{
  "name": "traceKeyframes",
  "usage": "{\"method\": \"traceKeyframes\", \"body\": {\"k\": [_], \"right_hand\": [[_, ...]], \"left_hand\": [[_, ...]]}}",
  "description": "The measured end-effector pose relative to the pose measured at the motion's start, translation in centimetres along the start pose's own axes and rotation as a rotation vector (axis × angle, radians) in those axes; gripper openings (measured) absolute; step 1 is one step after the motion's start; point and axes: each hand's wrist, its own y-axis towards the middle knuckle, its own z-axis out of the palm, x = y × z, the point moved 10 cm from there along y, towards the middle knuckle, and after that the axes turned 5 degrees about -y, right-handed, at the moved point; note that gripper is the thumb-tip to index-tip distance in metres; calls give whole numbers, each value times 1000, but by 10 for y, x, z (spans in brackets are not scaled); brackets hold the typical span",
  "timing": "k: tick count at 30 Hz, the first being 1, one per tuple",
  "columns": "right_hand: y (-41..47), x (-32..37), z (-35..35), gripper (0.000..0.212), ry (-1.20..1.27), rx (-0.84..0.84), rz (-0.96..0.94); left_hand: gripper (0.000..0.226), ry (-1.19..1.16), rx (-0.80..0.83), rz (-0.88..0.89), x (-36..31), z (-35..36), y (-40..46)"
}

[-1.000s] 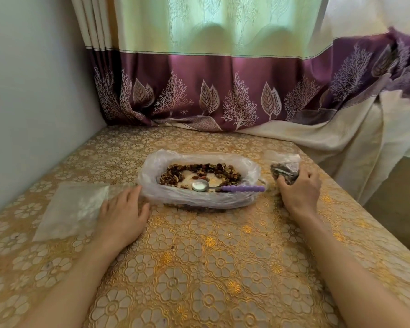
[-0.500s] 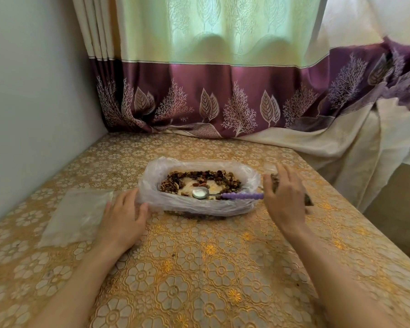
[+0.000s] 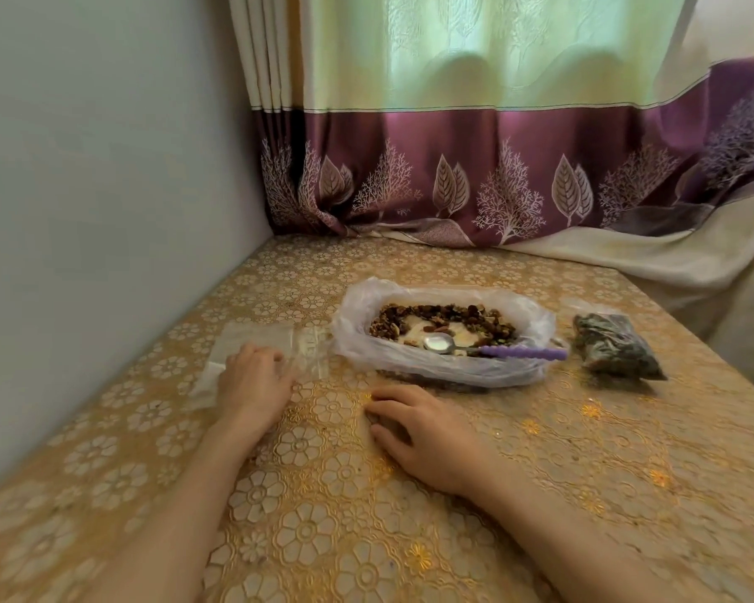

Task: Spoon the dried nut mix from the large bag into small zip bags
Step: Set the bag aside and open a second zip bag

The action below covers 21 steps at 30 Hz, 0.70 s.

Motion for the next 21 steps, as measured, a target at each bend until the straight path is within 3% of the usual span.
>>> {"method": "traceKeyframes", "body": {"k": [3,5,8,11,14,17,21], "right_hand": [[0,0,3,41,-2,-2,-6],[1,-3,5,38,47,18,16],[1,-20,-4,29,456,-26,179],[-3,-47,-10,49,1022,-142,394],[-11,-63,-3,73,1474,-150,541],[-17,-70,-1,70,1537,-148,639],[-21,-82,-4,40,1519,-241,714]], "left_hand": [[20,-193,-159,38,0,-22,-5],[19,-332,-309,73,-1,-45,-12],[20,-528,-427,257,-23,-72,-26],[20,-633,-351,480,-57,-75,-40],[22,-576,-264,687,-86,-67,-56],[19,-479,-167,822,-105,-53,-68],[14,-442,-56,911,-118,-40,-77]]}}
